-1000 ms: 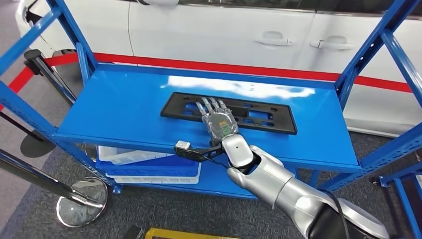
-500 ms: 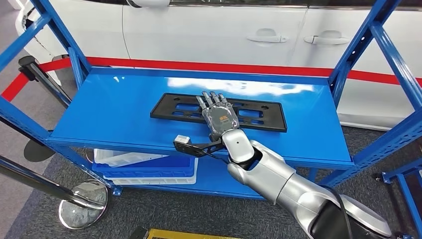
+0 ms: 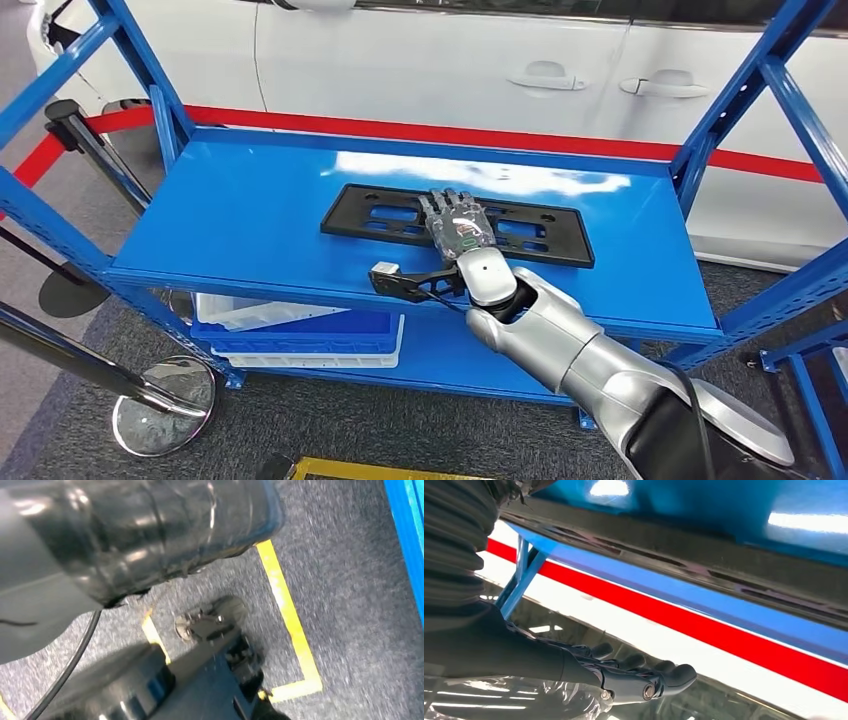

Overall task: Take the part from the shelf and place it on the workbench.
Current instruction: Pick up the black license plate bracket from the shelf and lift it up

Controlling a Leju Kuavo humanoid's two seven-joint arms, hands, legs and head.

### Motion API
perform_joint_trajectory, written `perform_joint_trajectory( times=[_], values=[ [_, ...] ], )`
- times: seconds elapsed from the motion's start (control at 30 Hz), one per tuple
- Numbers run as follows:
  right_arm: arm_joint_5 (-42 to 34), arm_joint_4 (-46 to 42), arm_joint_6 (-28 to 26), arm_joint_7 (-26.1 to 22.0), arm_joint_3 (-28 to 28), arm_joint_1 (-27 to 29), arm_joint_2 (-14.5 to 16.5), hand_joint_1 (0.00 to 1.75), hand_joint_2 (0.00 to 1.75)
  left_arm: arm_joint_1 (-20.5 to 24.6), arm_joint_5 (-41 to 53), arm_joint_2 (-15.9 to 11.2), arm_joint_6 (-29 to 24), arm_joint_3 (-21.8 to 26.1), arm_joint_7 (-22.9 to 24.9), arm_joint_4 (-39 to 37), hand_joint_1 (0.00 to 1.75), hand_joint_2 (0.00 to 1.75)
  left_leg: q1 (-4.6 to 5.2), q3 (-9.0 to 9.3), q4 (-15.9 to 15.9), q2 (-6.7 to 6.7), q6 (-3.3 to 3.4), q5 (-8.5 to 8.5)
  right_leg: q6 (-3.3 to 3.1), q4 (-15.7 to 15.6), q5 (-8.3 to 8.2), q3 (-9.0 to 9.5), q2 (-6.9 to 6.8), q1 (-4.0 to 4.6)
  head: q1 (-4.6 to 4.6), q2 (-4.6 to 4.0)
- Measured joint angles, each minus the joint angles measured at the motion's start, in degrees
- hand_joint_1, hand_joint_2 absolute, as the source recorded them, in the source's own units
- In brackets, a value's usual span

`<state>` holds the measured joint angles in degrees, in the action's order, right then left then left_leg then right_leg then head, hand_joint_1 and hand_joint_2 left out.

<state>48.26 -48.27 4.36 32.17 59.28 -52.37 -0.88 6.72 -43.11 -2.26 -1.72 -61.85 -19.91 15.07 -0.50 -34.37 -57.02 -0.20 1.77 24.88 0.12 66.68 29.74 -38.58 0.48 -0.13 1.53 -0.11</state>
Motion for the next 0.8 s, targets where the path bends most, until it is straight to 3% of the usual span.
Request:
perform_joint_trajectory(
  times=[0.07,0.1,0.13,0.23,0.3,0.4,0.47,0.53,0.57,0.6,0.63,0.67,0.7,0.77,0.8],
  values=[
    [-0.1,0.6,0.7,0.7,0.0,0.0,-0.1,0.00,1.75,0.0,0.1,0.0,0.0,-0.1,0.0,0.0,0.00,0.00,0.07,-0.01,-0.1,0.01,0.16,0.05,0.16,6.8,2.36,-3.23,-0.01,-0.05,-0.04,0.00],
    [-0.3,1.0,1.3,1.1,0.0,0.0,-0.3,0.00,1.75,0.0,0.2,0.0,0.1,-0.1,0.1,0.0,0.00,0.00,0.08,-0.01,-0.1,-0.02,0.19,0.09,0.20,7.7,2.02,-3.74,-0.01,-0.08,-0.04,0.00],
    [-0.6,1.4,1.9,1.4,0.0,-0.1,-0.4,0.00,1.75,0.0,0.3,0.0,0.1,-0.1,0.1,0.0,0.00,0.00,0.07,0.00,-0.2,-0.07,0.20,0.15,0.19,6.3,0.67,-3.17,-0.01,-0.13,-0.05,0.00],
    [-1.1,2.8,3.2,2.1,0.0,-0.9,-0.7,0.00,1.75,0.0,0.4,0.1,0.2,-0.2,0.2,0.0,0.00,0.00,0.18,-0.18,-0.9,-0.20,-0.21,0.58,-0.16,-4.2,-4.10,1.74,0.01,-0.24,-0.01,0.00],
    [-1.1,3.6,3.4,2.4,0.0,-1.3,-0.9,0.00,1.75,0.0,0.4,0.1,0.2,-0.3,0.2,0.0,0.00,0.00,0.30,-0.51,-1.3,-0.21,-0.73,0.73,-0.52,-7.0,-4.44,2.99,0.10,-0.05,0.02,0.00],
    [-1.0,4.8,3.3,2.7,0.0,-1.4,-1.1,0.00,1.75,0.1,0.4,0.1,1.2,-0.3,-0.1,0.0,0.00,0.00,0.27,-0.85,-1.6,-0.16,-1.47,1.13,-1.34,-7.4,-4.71,3.14,0.14,-0.05,0.05,0.00],
    [-0.8,5.6,3.3,3.0,0.0,-1.6,-1.1,0.00,1.75,0.1,0.3,0.1,2.7,-0.4,-0.9,0.0,0.00,0.87,0.16,-2.59,-5.5,-0.11,-2.05,3.48,-1.93,-7.7,-4.87,3.34,0.10,-0.26,0.25,0.00],
    [-0.5,6.6,3.4,3.3,0.0,-1.7,-1.1,0.00,1.75,0.2,0.2,0.1,4.1,-0.5,-1.7,0.0,0.00,1.75,0.03,-6.01,-12.9,-0.09,-2.46,6.77,-2.19,-7.7,-4.84,3.37,0.06,-0.16,0.39,0.00],
    [-0.4,7.3,3.5,3.3,0.0,-1.7,-1.1,0.00,1.75,0.2,0.2,0.1,4.5,-0.5,-1.9,0.0,0.00,1.75,-0.01,-7.47,-15.8,-0.09,-2.53,7.59,-2.22,-7.7,-4.82,3.38,0.04,-0.07,0.38,0.00],
    [-0.4,7.9,3.4,3.4,0.0,-1.6,-1.1,0.00,1.75,0.1,0.2,0.1,4.7,-0.5,-2.0,0.0,0.00,1.75,-0.02,-8.09,-16.9,-0.09,-2.51,7.38,-2.25,-7.7,-4.80,3.38,0.05,0.01,0.38,0.00],
    [-0.4,8.4,3.3,3.4,0.0,-1.5,-1.1,0.00,1.75,0.1,0.2,0.1,4.8,-0.5,-2.1,0.0,0.00,1.75,-0.01,-7.64,-15.7,-0.09,-2.38,6.14,-2.27,-7.7,-4.79,3.40,0.09,0.08,0.39,0.00],
    [-0.4,8.9,3.0,3.4,0.0,-1.4,-1.1,0.00,1.75,0.1,0.1,0.1,4.8,-0.6,-2.1,0.0,0.00,1.75,0.03,-6.16,-12.6,-0.09,-2.14,4.16,-2.27,-7.7,-4.77,3.44,0.15,0.13,0.38,0.00],
    [-0.4,9.3,2.6,3.4,0.0,-1.3,-1.1,0.12,1.75,0.1,0.0,0.1,4.9,-0.6,-2.1,0.0,0.00,1.75,0.13,-4.26,-8.4,-0.09,-1.80,2.34,-2.27,-7.7,-4.75,3.48,0.21,0.15,0.37,0.00],
    [-0.4,10.1,1.4,3.3,0.0,-1.3,-1.1,0.99,1.75,0.3,-0.1,0.0,5.4,-0.6,-2.3,0.0,0.00,1.75,0.52,-1.24,-2.2,-0.13,-1.21,0.48,-2.07,-7.7,-4.77,3.38,0.28,0.22,0.34,0.00],
    [-0.4,10.4,0.7,3.2,0.0,-1.2,-1.1,1.43,1.75,0.3,-0.1,0.0,5.8,-0.6,-2.5,0.0,0.00,1.75,0.73,-0.67,-1.0,-0.16,-1.01,0.45,-1.88,-7.7,-4.81,3.29,0.29,0.20,0.33,0.00]
  ],
)
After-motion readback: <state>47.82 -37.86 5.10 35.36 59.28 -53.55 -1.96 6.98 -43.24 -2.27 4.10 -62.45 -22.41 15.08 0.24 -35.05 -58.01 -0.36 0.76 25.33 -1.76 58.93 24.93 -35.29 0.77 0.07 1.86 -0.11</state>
